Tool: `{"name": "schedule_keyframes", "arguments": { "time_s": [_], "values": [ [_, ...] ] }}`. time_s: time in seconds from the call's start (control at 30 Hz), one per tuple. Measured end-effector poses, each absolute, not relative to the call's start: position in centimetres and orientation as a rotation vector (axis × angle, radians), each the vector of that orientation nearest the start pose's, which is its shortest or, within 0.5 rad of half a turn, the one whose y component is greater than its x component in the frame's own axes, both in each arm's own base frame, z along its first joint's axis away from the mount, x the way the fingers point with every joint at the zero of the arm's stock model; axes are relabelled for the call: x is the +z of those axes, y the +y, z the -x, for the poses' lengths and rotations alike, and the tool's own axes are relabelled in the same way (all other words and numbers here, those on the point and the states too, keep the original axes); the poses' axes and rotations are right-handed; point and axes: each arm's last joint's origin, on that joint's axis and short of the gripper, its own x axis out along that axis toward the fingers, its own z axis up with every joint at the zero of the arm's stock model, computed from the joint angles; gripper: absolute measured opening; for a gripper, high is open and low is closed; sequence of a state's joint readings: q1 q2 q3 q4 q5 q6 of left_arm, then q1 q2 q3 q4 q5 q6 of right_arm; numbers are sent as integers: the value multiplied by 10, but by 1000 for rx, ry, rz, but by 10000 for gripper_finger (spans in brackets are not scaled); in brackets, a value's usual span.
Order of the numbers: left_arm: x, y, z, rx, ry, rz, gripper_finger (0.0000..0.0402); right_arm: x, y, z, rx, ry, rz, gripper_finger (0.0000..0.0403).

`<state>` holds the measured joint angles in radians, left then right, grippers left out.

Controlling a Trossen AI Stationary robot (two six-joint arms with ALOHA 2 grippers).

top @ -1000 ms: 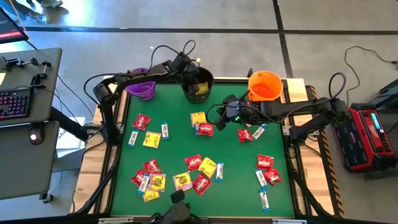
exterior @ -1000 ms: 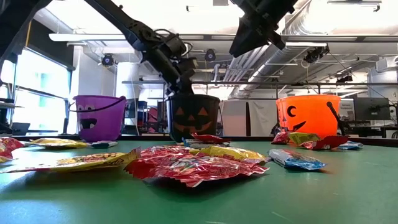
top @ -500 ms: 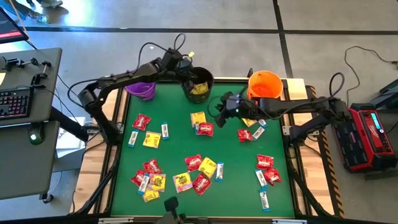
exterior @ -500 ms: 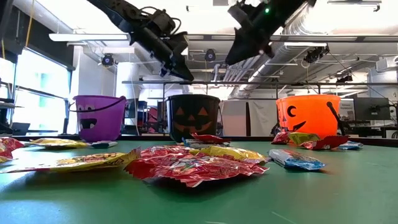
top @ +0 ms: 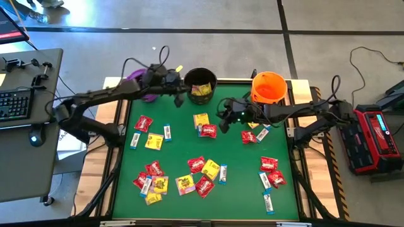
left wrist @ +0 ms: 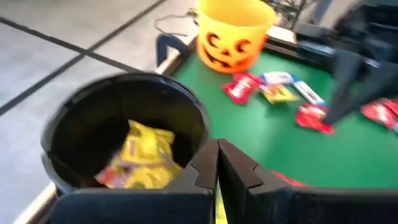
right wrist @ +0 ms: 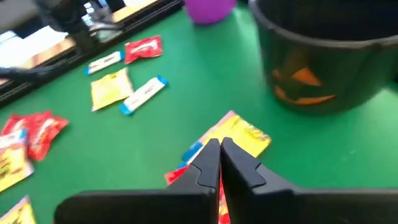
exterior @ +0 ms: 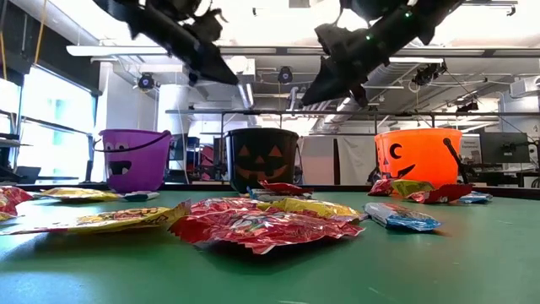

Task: Sort candy by brand, put in halloween buckets
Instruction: Put the yellow candy pack into the black bucket

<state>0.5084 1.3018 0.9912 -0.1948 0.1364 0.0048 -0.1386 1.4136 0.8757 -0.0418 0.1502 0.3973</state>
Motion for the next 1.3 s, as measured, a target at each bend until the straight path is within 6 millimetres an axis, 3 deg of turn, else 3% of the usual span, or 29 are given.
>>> {"name": "schedule_keyframes", "arguments": {
  "time_s": [0.2, 0.4, 0.83, 1.0, 1.17, 1.3],
  "values": [
    [308, 90, -231, 257, 566, 154, 0, 235, -58, -294, -270, 575, -289, 0],
    [310, 41, -226, 128, 644, 193, 0, 234, -65, -291, -101, 601, -250, 0],
    [289, -52, -200, -149, 1014, 226, 0, 234, -65, -291, -157, 604, -262, 0],
    [284, -82, -192, -179, 1036, 260, 0, 232, -65, -290, -158, 625, -264, 0],
    [262, -106, -180, -179, 1067, 283, 10, 230, -65, -288, -161, 656, -269, 0],
    [244, -118, -173, -177, 1071, 293, 41, 229, -65, -287, -165, 667, -270, 0]
  ]
}}
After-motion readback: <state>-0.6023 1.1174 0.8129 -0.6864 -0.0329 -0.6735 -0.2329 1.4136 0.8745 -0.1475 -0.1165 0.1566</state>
